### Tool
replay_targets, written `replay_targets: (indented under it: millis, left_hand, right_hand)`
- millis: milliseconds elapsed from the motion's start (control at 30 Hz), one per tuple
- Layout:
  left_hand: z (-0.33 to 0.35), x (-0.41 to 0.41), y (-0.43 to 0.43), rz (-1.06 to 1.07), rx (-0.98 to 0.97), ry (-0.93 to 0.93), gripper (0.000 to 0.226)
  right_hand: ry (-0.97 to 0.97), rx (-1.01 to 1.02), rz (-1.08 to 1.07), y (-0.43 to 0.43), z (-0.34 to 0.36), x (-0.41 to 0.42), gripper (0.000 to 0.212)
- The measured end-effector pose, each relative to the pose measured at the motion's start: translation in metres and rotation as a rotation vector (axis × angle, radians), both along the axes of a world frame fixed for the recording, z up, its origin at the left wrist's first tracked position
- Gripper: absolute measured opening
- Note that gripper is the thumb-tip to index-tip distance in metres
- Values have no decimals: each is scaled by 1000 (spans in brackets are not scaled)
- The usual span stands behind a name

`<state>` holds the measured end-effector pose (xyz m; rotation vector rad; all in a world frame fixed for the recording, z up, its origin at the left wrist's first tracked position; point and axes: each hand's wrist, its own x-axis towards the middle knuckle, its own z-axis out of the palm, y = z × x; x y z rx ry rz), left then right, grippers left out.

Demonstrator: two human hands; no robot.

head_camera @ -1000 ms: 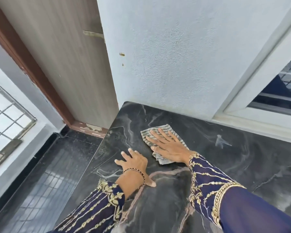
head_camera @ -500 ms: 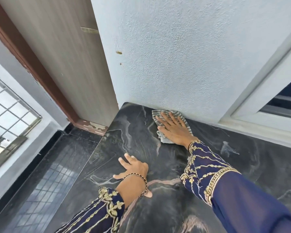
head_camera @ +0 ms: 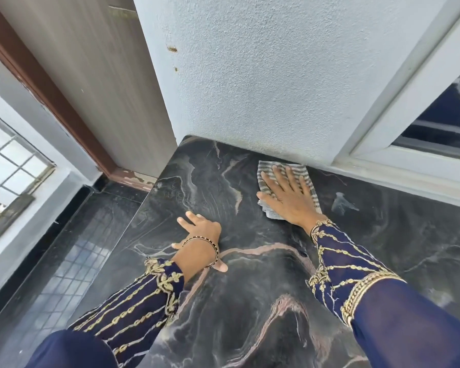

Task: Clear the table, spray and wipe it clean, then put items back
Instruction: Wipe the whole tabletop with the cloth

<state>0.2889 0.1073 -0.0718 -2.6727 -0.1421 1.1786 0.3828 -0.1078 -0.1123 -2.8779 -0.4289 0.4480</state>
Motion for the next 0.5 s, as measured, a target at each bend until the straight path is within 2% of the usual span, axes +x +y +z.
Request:
replay_targets:
  millis: [100, 133, 200, 267, 367, 433, 500]
  left_hand:
    - [5, -8, 0, -68, 100, -26, 135]
    - [6, -14, -1, -22, 34, -51, 134]
    - [5, -27, 2, 134, -240, -172, 130]
    - [5, -52, 8, 197, -468, -336, 109]
    - [-4, -108, 15, 141, -589, -537, 60]
    - [-9, -149, 19, 96, -632, -605, 45]
    - [-7, -188, 24, 76, -700, -668, 39]
  right_hand:
    - [-31, -15, 25, 10, -1, -39, 74]
    - [-43, -17, 30, 12, -1, -55, 74]
    - [-57, -6, 42, 18, -3, -84, 74]
    - [-80, -12, 59, 25, -6, -119, 74]
    - [-125, -49, 97, 34, -10, -174, 74]
    - [-167, -49, 132, 40, -12, -214, 73]
    - [-210, -33, 164, 45, -12, -256, 69]
